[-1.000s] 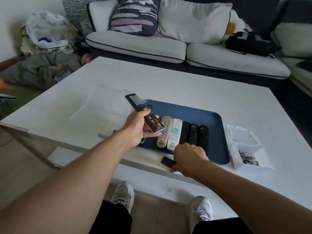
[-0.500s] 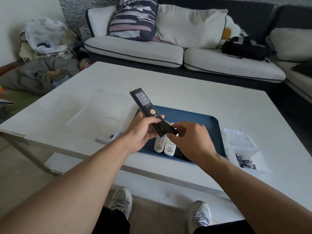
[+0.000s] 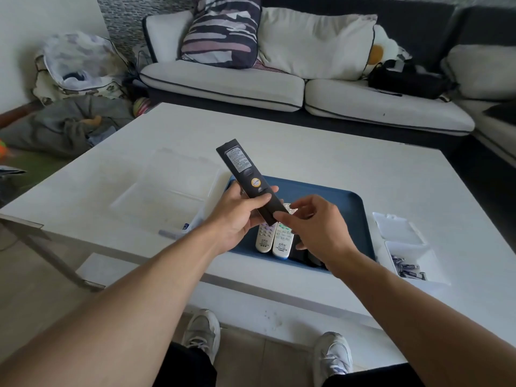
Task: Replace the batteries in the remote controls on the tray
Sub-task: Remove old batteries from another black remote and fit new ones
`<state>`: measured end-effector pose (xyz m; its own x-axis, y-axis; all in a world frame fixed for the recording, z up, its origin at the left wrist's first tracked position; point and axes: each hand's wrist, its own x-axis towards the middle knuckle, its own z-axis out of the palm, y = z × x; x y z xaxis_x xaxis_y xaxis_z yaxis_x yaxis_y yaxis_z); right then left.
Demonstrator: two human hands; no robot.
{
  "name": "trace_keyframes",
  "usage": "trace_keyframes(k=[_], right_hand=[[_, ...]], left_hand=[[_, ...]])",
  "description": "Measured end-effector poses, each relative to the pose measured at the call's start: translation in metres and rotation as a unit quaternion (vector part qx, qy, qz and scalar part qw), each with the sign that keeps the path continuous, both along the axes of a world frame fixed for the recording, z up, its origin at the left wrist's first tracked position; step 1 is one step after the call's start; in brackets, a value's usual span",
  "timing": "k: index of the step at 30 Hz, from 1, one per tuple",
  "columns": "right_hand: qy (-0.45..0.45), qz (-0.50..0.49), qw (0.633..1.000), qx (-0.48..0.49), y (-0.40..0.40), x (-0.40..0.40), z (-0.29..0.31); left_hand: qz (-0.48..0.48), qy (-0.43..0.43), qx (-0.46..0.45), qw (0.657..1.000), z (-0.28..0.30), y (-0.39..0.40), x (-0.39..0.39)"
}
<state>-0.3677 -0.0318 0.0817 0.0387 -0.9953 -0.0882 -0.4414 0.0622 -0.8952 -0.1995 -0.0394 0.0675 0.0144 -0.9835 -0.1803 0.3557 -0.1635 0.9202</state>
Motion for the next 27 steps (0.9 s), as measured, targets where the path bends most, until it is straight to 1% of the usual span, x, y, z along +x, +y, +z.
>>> trace_keyframes(k=[1, 3, 4, 6, 11, 17, 20, 23, 27], right_hand=[[-0.057, 0.002, 0.996, 0.062, 0.000, 0.000, 0.002], [-0.133, 0.016, 0.977, 0.166, 0.002, 0.000, 0.004], [-0.158, 0.027, 0.966, 0.204, 0.002, -0.001, 0.006], [-0.200, 0.049, 0.948, 0.244, 0.002, -0.002, 0.006], [-0.252, 0.078, 0.924, 0.278, 0.002, -0.002, 0.004], [-0.292, 0.066, 0.907, 0.297, 0.001, 0.001, 0.003], [-0.308, 0.055, 0.900, 0.303, 0.000, 0.001, 0.002], [-0.296, 0.045, 0.907, 0.296, -0.001, 0.002, 0.002], [-0.287, 0.035, 0.911, 0.295, -0.002, 0.002, 0.001]], left_hand=[[-0.003, 0.004, -0.001, 1.000, 0.001, 0.001, 0.000], [-0.008, 0.015, -0.007, 1.000, 0.004, 0.002, -0.002], [-0.009, 0.023, -0.010, 1.000, 0.005, 0.003, -0.003], [-0.009, 0.043, -0.011, 0.999, 0.008, 0.004, -0.004], [-0.010, 0.096, 0.004, 0.995, 0.015, 0.006, -0.005], [0.005, 0.112, -0.017, 0.993, 0.016, 0.006, -0.006], [0.001, 0.098, -0.031, 0.995, 0.015, 0.007, -0.006], [-0.003, 0.064, -0.048, 0.997, 0.013, 0.006, -0.006], [0.002, 0.062, -0.055, 0.997, 0.011, 0.005, -0.007]])
